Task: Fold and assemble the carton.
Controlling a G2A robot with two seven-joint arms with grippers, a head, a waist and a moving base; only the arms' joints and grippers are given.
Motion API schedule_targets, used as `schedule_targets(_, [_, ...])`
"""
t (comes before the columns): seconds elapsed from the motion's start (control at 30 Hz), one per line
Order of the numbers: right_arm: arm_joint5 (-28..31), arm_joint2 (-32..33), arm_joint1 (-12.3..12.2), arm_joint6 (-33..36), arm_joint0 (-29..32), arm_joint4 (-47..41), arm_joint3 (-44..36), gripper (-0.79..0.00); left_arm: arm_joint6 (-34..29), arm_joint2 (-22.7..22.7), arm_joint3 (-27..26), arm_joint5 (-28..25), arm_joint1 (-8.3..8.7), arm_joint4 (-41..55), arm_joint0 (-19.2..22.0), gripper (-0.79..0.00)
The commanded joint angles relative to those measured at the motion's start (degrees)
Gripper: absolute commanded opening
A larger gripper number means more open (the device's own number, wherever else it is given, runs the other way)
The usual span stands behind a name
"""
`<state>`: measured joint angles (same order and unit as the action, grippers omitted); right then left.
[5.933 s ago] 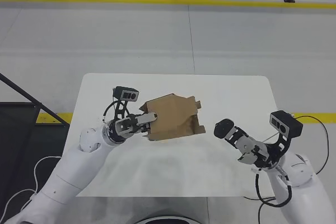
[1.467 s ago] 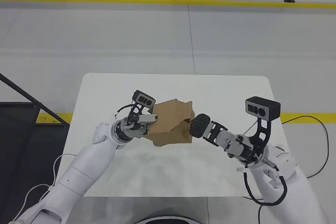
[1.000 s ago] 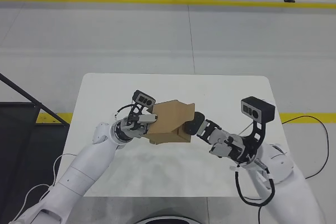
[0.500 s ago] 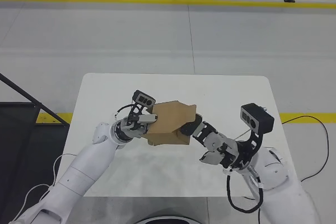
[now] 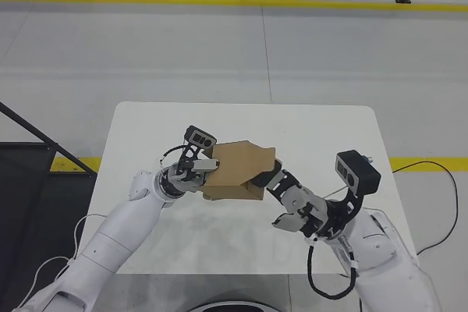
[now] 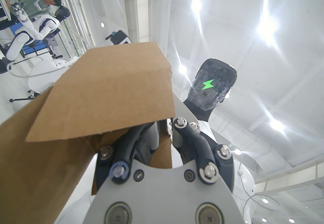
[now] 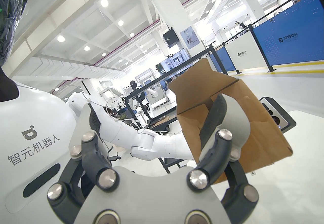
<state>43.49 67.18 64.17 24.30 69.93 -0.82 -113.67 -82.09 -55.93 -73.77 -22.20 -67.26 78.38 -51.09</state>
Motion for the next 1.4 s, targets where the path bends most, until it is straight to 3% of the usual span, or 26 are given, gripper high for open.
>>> schedule_targets(0.0, [0.0, 0.0, 0.0, 0.1, 0.2, 0.1, 0.0, 0.000, 0.0, 0.0, 0.0, 0.0, 0.00, 0.0, 0.0, -0.785])
schedule_targets(0.5, [-1.6, -0.7, 0.8, -4.2, 0.3, 5.8, 0.2, 0.000, 0.0, 0.0, 0.0, 0.0, 0.00, 0.0, 0.0, -0.785])
schedule_targets(1.37, [-2.6, -1.7, 1.5, -4.6, -0.1, 9.2, 0.1, 0.000, 0.0, 0.0, 0.0, 0.0, 0.00, 0.0, 0.0, -0.785])
